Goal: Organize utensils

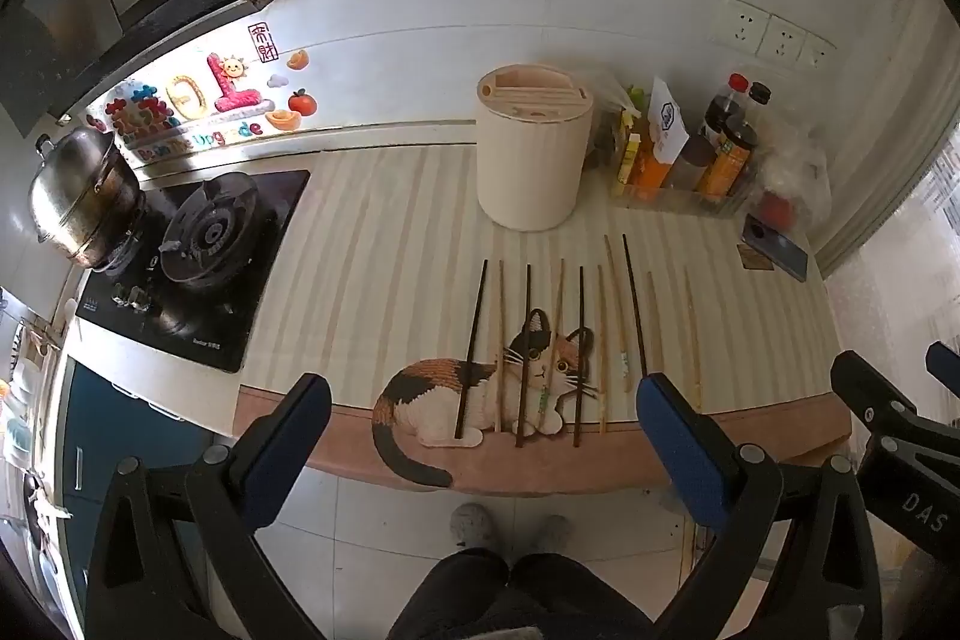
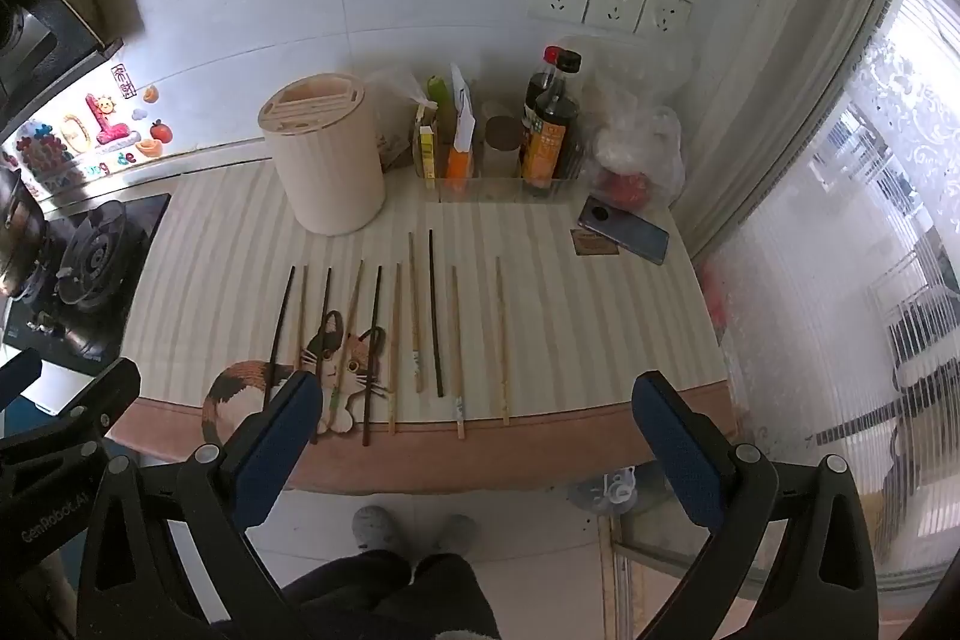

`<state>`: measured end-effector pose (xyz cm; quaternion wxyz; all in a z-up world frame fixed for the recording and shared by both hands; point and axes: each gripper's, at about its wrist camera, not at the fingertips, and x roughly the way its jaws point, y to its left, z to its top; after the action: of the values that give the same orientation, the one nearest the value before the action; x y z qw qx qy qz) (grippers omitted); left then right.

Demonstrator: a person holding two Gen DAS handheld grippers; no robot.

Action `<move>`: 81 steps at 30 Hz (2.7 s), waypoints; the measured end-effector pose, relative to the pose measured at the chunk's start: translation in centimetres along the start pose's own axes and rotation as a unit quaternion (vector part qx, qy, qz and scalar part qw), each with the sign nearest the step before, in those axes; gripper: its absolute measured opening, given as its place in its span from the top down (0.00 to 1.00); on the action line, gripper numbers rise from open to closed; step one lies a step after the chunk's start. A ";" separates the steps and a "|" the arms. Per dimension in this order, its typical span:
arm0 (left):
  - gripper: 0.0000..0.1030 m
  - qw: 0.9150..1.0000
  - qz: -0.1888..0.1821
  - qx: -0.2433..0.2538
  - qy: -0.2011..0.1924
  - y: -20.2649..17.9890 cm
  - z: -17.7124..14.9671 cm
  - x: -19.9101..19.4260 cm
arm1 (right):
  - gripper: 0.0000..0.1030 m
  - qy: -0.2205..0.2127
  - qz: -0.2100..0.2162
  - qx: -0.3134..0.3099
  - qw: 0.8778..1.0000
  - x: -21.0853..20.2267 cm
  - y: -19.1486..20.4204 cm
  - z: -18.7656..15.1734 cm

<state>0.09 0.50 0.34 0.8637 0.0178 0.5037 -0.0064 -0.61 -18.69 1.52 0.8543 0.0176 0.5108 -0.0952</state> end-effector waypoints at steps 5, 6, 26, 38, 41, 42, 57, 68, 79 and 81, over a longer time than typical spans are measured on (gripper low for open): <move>0.00 1.000 0.001 0.000 -0.001 0.3 0.1 0.0 | 0.00 -0.001 0.001 0.000 1.000 -0.2 -0.3 0.6; 0.00 1.000 0.001 0.000 0.000 0.3 0.1 -0.1 | 0.00 -0.002 0.001 -0.001 1.000 -0.3 -0.2 0.5; 0.00 1.000 -0.001 0.005 -0.001 -0.3 0.5 -0.1 | 0.00 -0.005 -0.003 -0.002 1.000 0.0 0.3 0.3; 0.00 1.000 -0.002 0.005 -0.002 -0.5 0.6 -0.2 | 0.00 -0.012 -0.003 -0.001 1.000 -0.7 0.0 0.3; 0.00 1.000 -0.003 0.005 -0.002 -0.5 0.6 -0.2 | 0.00 -0.013 -0.003 -0.001 1.000 -0.7 0.0 0.4; 0.00 1.000 -0.003 0.005 -0.002 -0.5 0.6 -0.2 | 0.00 -0.013 -0.003 -0.001 1.000 -0.8 -0.1 0.4; 0.00 1.000 -0.006 0.004 -0.006 -1.3 0.8 -1.1 | 0.00 -0.015 -0.003 -0.001 1.000 -1.0 -0.2 0.4; 0.00 1.000 -0.006 0.002 -0.007 -1.5 1.2 -1.1 | 0.00 -0.015 -0.003 -0.001 1.000 -1.1 -0.3 0.5; 0.00 1.000 -0.003 0.000 -0.017 -1.1 1.3 -1.0 | 0.00 -0.018 -0.002 -0.001 1.000 -1.2 -0.4 0.5; 0.00 0.999 0.008 0.000 -0.040 -1.1 1.7 -0.7 | 0.00 -0.021 0.000 0.004 1.000 -1.1 -0.8 0.9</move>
<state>1.20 -0.64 1.80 0.8830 0.0217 0.4689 -0.0002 -0.49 -19.47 2.94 0.8646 0.0184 0.4926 -0.0978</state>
